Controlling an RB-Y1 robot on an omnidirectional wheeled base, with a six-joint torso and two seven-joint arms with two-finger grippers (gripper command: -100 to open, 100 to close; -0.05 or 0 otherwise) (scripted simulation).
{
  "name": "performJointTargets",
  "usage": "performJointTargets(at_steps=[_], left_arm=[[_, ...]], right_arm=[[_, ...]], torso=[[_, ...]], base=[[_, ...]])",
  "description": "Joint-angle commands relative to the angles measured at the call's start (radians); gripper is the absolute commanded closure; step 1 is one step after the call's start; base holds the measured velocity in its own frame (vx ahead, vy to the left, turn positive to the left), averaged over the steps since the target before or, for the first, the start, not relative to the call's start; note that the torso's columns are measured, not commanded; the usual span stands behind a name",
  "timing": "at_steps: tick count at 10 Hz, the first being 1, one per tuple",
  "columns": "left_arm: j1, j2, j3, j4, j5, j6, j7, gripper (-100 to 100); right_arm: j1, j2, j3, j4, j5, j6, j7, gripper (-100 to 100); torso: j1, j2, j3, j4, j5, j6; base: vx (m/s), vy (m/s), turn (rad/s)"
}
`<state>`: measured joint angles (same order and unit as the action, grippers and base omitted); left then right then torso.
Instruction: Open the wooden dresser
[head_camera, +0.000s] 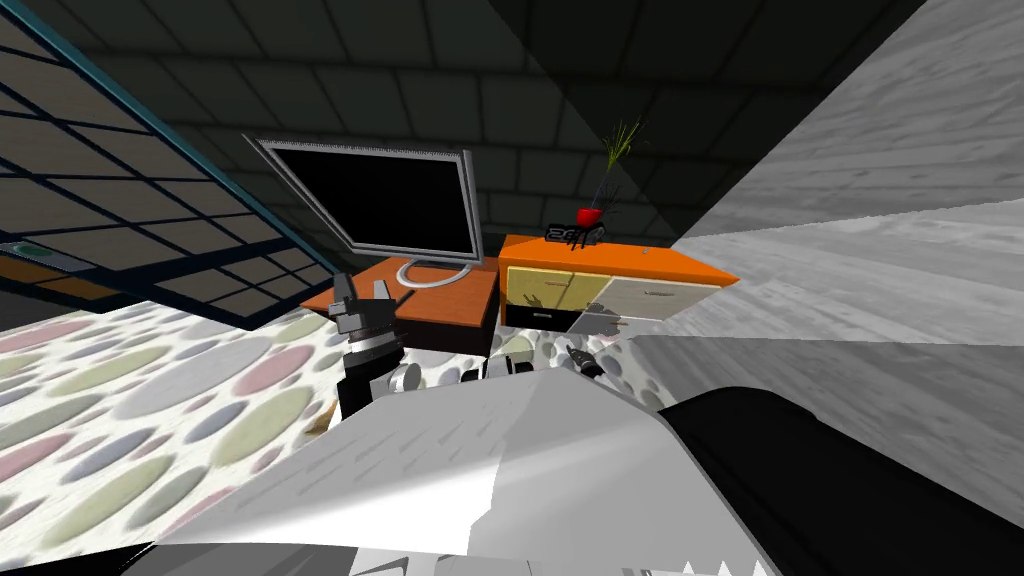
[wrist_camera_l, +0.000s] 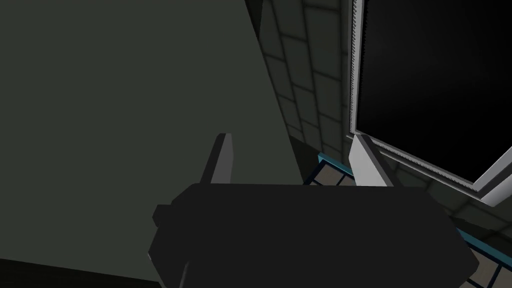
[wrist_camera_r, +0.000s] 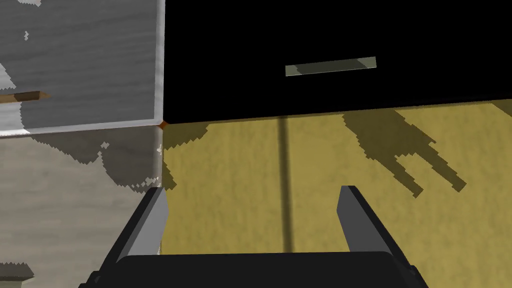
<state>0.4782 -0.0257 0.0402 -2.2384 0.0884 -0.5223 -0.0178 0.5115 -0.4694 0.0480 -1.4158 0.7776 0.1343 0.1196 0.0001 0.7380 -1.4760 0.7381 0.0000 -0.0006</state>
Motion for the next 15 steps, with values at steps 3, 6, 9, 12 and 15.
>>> performJointTargets(at_steps=[3,6,9,12,15], left_arm=[[0.000,0.000,0.000,0.000,0.000,0.000,0.000,0],[0.000,0.000,0.000,0.000,0.000,0.000,0.000,0],[0.000,0.000,0.000,0.000,0.000,0.000,0.000,0],[0.000,0.000,0.000,0.000,0.000,0.000,0.000,0],[0.000,0.000,0.000,0.000,0.000,0.000,0.000,0]], right_arm=[[0.002,-0.055,0.029,0.079,0.074,0.108,0.008,-100],[-0.005,-0.079,0.039,0.143,0.128,0.156,0.015,-100],[-0.022,-0.121,0.057,0.239,0.230,0.231,0.031,-100],[-0.032,-0.140,0.065,0.305,0.287,0.292,0.038,-100],[-0.053,-0.176,0.082,0.401,0.386,0.367,0.054,-100]], torso=[[0.000,0.000,0.000,0.000,0.000,-0.001],[0.000,0.000,0.000,0.000,0.000,-0.001],[0.000,0.000,0.000,0.000,0.000,0.001],[0.000,0.000,0.000,0.000,0.000,0.000],[0.000,0.000,0.000,0.000,0.000,0.001]], base=[[0.005,0.002,0.179],[0.004,0.003,0.175],[0.007,0.005,0.303],[0.006,0.006,0.226],[0.004,0.010,0.273]])
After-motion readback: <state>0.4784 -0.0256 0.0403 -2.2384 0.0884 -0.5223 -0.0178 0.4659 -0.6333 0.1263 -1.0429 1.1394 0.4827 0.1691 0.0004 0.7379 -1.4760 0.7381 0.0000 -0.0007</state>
